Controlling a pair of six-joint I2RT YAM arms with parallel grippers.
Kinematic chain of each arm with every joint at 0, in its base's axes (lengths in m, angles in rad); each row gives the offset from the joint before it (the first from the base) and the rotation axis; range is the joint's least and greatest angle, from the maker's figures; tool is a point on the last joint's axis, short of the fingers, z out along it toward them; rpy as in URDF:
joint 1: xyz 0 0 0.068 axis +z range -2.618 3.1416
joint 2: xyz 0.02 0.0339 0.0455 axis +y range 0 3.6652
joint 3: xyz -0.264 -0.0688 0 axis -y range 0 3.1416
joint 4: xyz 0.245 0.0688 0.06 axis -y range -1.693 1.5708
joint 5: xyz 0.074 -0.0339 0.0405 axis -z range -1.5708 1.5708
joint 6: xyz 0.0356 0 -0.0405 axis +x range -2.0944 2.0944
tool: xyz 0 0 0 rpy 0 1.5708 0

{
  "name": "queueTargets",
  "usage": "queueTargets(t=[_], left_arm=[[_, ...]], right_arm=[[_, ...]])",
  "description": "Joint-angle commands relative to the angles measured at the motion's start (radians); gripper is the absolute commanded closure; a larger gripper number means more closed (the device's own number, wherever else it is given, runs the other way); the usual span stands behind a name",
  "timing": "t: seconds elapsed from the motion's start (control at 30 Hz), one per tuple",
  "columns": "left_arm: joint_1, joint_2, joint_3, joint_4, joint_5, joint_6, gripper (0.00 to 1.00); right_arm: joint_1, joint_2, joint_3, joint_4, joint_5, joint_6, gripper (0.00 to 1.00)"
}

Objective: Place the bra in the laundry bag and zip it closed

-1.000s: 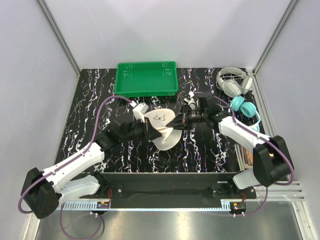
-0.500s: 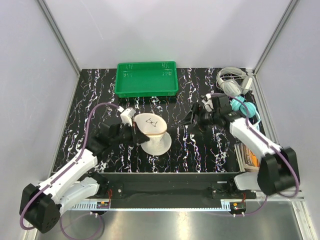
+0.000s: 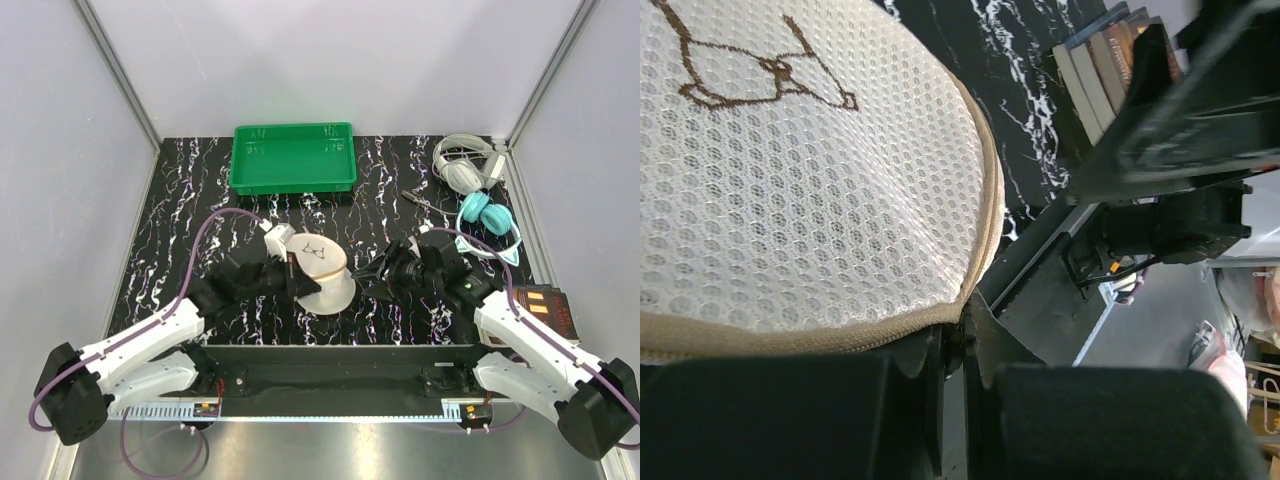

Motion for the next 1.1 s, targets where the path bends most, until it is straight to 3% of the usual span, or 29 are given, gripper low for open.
queueTargets(t=[0.0,0.3,0.5,0.6,0.63,0.67,0.7,0.73,0.83,0.87,0.97,1.07], left_arm=[[-0.06,0.029,0.033,0.141,-0.093,-0.053,1.0],[-0.155,0.127,0.078,0.181,-0.13,-0.056,1.0],[-0.184,0.15,0.101,0.191,-0.142,-0.044,1.0],[-0.189,0.153,0.109,0.189,-0.127,-0.033,1.0],[-0.189,0.147,0.106,0.188,-0.113,-0.03,1.0],[-0.189,0.142,0.107,0.182,-0.11,-0.026,1.0],[-0.189,0.138,0.104,0.174,-0.107,-0.019,0.98],[-0.187,0.121,0.101,0.162,-0.112,-0.015,0.88],[-0.169,0.066,0.075,0.123,-0.098,-0.015,0.63],[-0.16,0.049,0.063,0.116,-0.083,-0.018,0.49],[-0.103,-0.026,0.017,0.097,-0.032,-0.064,0.35],[-0.048,-0.088,-0.011,0.054,0.009,-0.113,0.31]], right_arm=[[0.047,0.003,-0.049,0.209,0.132,0.279,0.39],[0.096,0.098,-0.047,0.283,0.172,0.343,0.36],[0.121,0.169,-0.069,0.399,0.167,0.373,0.39],[0.121,0.2,-0.079,0.449,0.152,0.376,0.57],[0.123,0.213,-0.079,0.46,0.149,0.374,0.73],[0.123,0.218,-0.082,0.471,0.146,0.373,0.82],[0.123,0.224,-0.085,0.488,0.138,0.365,0.88],[0.123,0.229,-0.085,0.493,0.132,0.359,1.0],[0.121,0.213,-0.082,0.487,0.131,0.325,1.0],[0.123,0.209,-0.08,0.484,0.131,0.317,1.0],[0.123,0.192,-0.074,0.464,0.126,0.282,1.0],[0.121,0.2,-0.059,0.453,0.101,0.25,1.0]])
